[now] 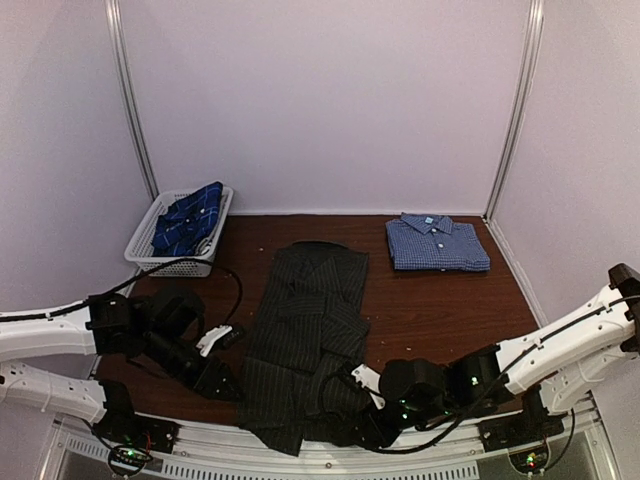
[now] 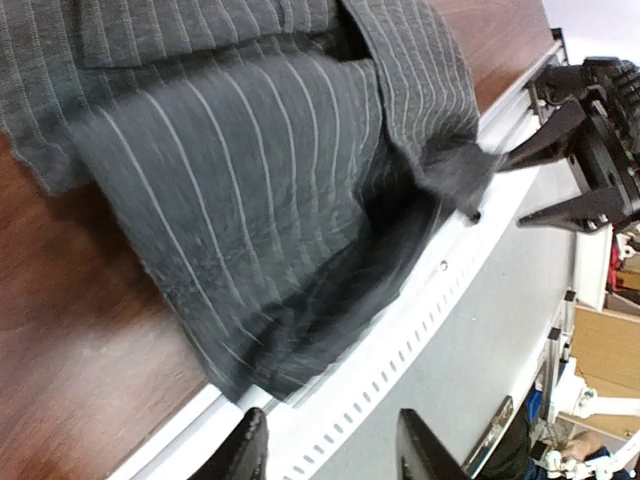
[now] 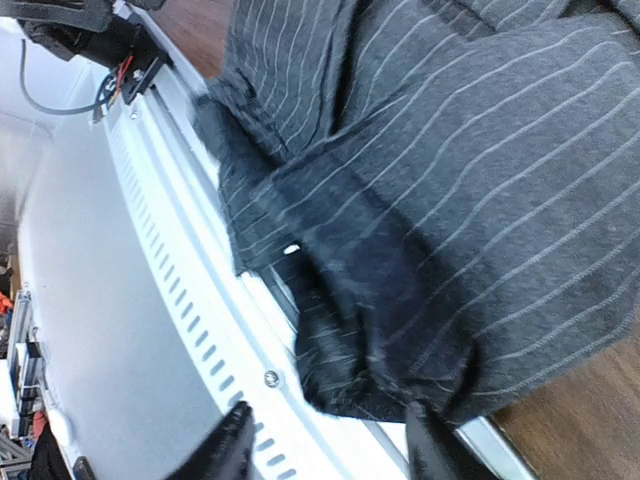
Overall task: Fold and stack the long sleeve shirts
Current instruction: Place the corner of the shirt at the corner of the board, then move the crumpled shirt to the center of the board.
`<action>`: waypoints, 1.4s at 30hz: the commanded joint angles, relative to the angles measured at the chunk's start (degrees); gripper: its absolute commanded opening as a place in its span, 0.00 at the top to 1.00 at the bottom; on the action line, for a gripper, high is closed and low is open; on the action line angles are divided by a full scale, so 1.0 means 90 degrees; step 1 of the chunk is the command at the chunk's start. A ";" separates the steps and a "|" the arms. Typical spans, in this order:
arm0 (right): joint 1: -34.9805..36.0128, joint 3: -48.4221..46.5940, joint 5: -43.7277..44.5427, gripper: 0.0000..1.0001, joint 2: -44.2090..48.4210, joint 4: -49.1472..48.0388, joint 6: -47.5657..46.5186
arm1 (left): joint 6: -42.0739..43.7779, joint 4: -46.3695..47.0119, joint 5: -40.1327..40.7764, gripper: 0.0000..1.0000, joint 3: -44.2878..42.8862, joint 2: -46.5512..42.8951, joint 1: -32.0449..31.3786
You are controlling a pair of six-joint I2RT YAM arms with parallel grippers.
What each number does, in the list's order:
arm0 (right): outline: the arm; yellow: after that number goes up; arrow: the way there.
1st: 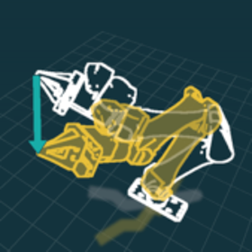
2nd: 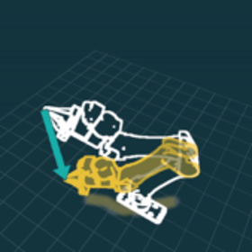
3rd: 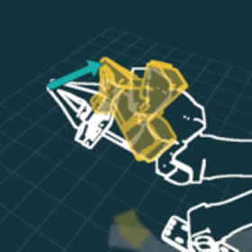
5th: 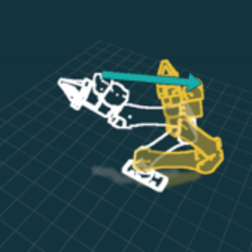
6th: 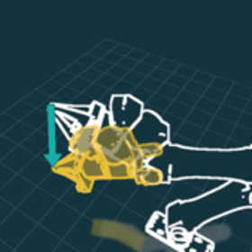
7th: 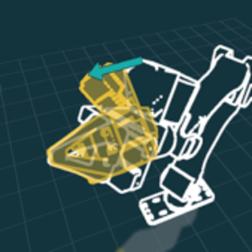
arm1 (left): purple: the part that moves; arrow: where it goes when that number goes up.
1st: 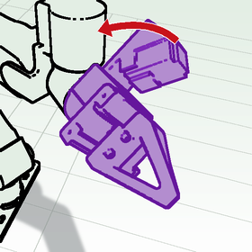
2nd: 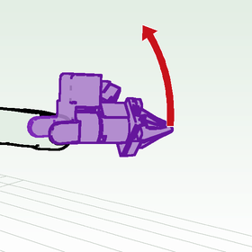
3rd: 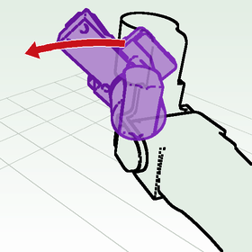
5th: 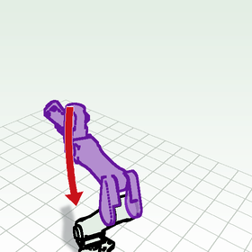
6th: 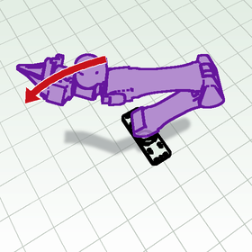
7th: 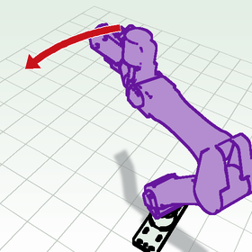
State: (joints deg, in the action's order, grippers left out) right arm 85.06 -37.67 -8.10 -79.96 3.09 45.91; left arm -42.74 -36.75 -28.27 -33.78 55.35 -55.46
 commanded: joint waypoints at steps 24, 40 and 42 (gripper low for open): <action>-0.5276 -0.3010 0.0287 0.29 -0.3129 -0.0302 -0.1729 | 0.1323 0.1633 0.3274 0.45 -0.4997 0.6662 0.2575; -0.5559 -0.5315 0.0604 0.90 -0.4875 0.0888 -0.2034 | 0.1025 0.1630 0.2828 0.95 -0.5945 0.7806 0.2598; -0.5657 -0.5620 0.0610 1.00 -0.5021 0.1062 -0.2155 | 0.1014 0.1644 0.2818 1.00 -0.6084 0.7908 0.2598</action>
State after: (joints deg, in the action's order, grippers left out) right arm 35.73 -83.48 -3.99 -123.07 9.30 28.67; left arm -33.01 -23.35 -0.67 -86.28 123.66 -32.38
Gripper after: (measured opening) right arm 0.062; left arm 0.025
